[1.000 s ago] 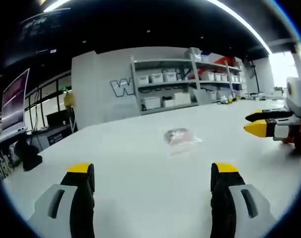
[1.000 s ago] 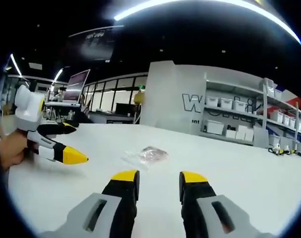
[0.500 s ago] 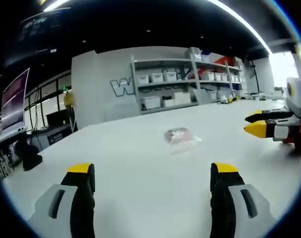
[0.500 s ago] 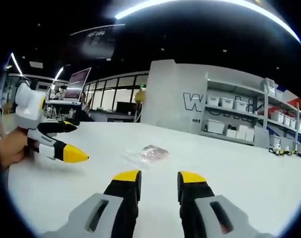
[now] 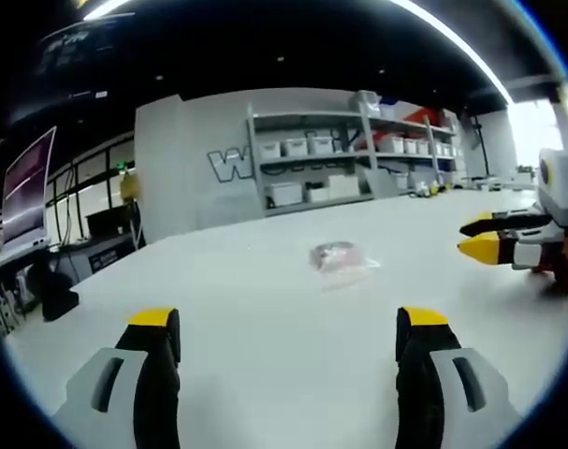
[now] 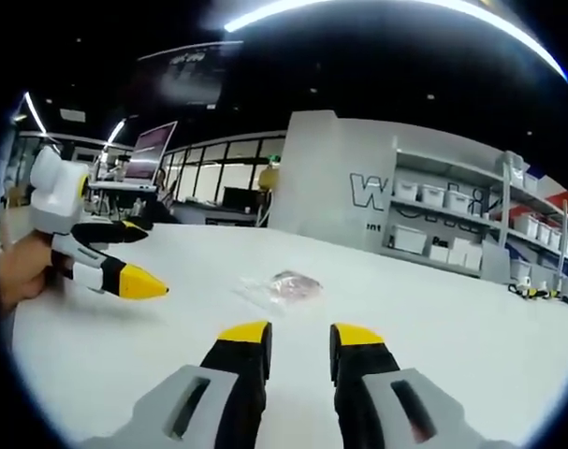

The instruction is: Open the resealable bag by pulling the two sides of the seal apart until the entire bag opening is separated and visibly accessible.

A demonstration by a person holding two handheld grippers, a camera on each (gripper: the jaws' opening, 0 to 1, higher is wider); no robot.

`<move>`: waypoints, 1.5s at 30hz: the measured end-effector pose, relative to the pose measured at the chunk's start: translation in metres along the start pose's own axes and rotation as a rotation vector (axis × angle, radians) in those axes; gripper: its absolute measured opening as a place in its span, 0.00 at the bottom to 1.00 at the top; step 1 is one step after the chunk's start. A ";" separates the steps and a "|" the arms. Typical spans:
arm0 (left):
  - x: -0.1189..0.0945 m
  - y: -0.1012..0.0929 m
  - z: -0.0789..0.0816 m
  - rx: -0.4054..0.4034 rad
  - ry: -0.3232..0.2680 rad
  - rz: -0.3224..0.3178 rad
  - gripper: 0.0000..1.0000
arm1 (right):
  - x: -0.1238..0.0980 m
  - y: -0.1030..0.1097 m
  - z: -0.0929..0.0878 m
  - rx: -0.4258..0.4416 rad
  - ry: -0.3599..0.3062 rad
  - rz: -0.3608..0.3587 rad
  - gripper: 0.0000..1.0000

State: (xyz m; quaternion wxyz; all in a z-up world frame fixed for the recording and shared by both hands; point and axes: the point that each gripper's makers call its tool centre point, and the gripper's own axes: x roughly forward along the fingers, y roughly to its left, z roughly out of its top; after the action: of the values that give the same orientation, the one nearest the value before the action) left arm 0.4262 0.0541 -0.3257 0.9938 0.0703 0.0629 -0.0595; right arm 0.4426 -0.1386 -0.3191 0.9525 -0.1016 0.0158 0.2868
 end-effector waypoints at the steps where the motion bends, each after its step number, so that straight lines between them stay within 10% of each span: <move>1: 0.000 0.000 0.000 0.000 0.000 0.000 0.95 | 0.000 0.000 0.000 -0.004 0.003 0.002 0.22; 45: -0.002 -0.004 -0.002 -0.009 -0.004 -0.002 0.94 | 0.023 0.009 -0.008 0.066 0.048 0.110 0.16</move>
State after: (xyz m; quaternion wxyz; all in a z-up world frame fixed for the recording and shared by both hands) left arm 0.4230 0.0509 -0.3280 0.9941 0.0658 0.0612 -0.0603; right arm 0.4571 -0.1206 -0.3306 0.9374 -0.0757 0.0536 0.3356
